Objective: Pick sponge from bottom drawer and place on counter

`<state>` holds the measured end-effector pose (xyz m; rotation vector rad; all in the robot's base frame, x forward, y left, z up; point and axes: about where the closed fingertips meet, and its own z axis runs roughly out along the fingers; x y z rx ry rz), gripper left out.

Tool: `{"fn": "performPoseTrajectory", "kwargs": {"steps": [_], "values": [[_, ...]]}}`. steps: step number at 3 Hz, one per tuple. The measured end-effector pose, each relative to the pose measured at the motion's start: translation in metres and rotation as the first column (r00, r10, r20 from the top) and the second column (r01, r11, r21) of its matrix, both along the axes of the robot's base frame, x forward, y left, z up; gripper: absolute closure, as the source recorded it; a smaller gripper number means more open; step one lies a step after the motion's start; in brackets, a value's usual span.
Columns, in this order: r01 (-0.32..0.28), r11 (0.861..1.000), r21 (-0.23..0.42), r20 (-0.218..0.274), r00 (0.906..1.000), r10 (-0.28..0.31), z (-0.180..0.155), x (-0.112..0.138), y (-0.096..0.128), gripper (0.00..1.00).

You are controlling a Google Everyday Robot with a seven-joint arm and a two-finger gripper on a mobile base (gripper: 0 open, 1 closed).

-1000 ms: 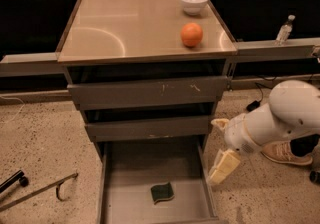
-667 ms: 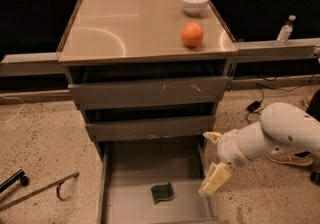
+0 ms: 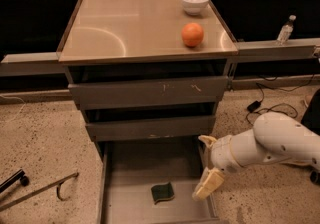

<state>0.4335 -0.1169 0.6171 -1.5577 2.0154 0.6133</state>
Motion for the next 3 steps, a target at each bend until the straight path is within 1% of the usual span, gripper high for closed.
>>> {"fn": "performPoseTrajectory", "kwargs": {"steps": [1,2,3], "values": [[-0.003,1.0,-0.01,-0.023,0.9997,0.003,-0.072,-0.011,0.031,0.0],[0.046,0.999,-0.027,-0.08,0.9957,-0.048,-0.158,-0.014,0.048,0.0],[0.114,0.991,-0.071,-0.058,0.9913,-0.118,-0.215,0.013,0.053,0.0]]}}
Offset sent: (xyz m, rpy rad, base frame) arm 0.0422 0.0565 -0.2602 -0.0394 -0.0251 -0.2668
